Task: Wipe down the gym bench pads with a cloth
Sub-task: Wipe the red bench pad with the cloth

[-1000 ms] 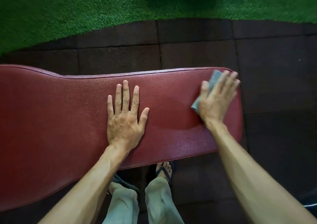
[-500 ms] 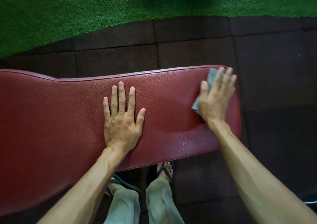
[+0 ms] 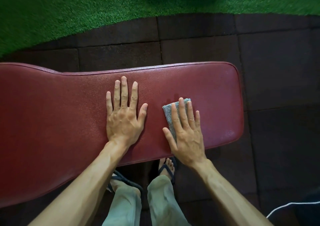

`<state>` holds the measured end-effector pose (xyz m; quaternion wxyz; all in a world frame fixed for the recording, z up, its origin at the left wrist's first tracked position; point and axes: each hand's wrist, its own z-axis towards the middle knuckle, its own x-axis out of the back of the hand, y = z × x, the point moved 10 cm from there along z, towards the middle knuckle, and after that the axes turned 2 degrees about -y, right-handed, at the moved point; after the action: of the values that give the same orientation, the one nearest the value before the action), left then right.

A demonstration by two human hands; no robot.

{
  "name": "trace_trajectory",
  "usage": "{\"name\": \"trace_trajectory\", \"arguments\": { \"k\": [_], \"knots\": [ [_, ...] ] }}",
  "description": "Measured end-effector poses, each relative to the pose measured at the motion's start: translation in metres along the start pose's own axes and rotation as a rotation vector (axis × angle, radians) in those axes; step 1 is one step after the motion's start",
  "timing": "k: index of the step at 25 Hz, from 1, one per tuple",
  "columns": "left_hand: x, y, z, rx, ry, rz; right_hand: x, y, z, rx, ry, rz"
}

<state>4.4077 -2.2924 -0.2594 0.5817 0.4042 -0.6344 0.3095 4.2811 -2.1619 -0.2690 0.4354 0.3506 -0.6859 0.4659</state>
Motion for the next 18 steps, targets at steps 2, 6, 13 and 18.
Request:
{"name": "trace_trajectory", "arguments": {
  "k": [2,6,13,18],
  "knots": [
    [0.001,0.0,0.0,0.003,0.009,0.006,0.0,0.0,0.002,0.011,0.053,0.029],
    [-0.003,-0.001,0.002,0.005,-0.025,0.018,0.007,0.003,0.005,0.022,0.142,0.089],
    [0.048,0.035,-0.069,-0.093,-0.375,-0.186,0.067,-0.013,-0.048,-0.322,-0.026,0.701],
    [0.134,0.069,-0.181,-0.13,-0.634,-0.322,0.135,-0.04,-0.17,-0.597,-0.078,0.81]
  ]
}}
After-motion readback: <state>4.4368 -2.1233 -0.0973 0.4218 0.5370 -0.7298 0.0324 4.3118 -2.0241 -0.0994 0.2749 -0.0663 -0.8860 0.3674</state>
